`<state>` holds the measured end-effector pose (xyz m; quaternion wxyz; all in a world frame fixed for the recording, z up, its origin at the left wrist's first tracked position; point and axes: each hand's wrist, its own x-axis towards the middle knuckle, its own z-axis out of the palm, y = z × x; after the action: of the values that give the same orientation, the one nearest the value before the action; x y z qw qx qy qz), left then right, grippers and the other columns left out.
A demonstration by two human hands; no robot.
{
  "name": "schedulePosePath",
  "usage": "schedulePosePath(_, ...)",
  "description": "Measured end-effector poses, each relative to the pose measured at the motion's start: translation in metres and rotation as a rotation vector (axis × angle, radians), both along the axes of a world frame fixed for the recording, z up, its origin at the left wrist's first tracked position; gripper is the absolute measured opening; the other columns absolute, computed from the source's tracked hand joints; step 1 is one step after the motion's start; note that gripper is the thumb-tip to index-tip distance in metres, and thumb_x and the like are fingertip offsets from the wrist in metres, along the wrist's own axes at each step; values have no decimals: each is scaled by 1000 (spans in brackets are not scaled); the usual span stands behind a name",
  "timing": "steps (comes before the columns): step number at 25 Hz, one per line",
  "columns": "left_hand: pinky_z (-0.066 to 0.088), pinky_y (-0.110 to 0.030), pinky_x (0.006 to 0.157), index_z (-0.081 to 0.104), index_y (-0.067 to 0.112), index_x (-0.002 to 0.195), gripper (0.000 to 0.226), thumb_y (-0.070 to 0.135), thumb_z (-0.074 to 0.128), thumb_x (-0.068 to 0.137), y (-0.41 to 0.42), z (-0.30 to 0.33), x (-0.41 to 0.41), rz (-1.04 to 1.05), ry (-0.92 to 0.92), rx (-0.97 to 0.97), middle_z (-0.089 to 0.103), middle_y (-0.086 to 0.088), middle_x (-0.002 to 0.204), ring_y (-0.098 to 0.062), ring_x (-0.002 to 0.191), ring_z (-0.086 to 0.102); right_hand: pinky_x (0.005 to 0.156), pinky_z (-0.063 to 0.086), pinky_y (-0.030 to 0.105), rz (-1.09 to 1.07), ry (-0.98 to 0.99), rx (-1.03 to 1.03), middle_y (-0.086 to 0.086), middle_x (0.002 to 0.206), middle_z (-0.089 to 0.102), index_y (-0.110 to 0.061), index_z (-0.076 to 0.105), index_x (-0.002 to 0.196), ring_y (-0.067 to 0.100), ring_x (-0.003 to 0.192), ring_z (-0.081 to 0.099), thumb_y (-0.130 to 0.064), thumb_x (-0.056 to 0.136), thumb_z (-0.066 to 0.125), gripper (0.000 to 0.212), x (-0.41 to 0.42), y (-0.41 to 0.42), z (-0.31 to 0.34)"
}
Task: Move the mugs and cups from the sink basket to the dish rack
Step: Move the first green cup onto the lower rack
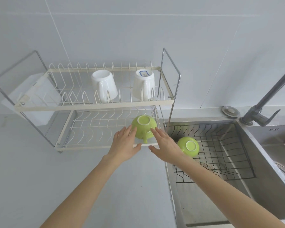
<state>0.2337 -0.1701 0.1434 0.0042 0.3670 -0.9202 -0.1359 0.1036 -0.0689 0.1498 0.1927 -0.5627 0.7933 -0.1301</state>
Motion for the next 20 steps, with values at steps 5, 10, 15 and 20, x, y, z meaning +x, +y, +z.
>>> schedulePosePath(5,13,-38,117,17,14,143,62,38,41,91,49,3,6,-20,-17,-25,20,-5,154,-19,143,16,120,12,34,-4,30,-11,7,159,12,-17,11,149,22,148,7,-32,93,49,69,-11,49,-4)
schedulePosePath(10,13,-38,117,17,15,143,61,37,40,91,91,1,-13,-38,-58,21,19,-4,155,-19,143,15,120,6,36,-28,60,36,8,159,10,-17,12,149,23,148,4,-33,92,50,70,-36,88,-11)
schedulePosePath(15,14,-37,116,17,16,144,62,37,41,91,118,-4,-54,-50,-50,53,20,-5,155,-19,143,17,121,5,42,-35,74,116,9,159,7,-21,10,149,27,148,1,-37,91,49,71,-72,114,-19)
schedulePosePath(20,18,-37,116,17,16,144,64,39,42,90,138,-15,-101,-62,-47,92,21,-7,154,-21,142,21,121,5,42,-31,94,160,9,159,6,-20,11,149,27,148,0,-39,91,49,72,-112,131,-25)
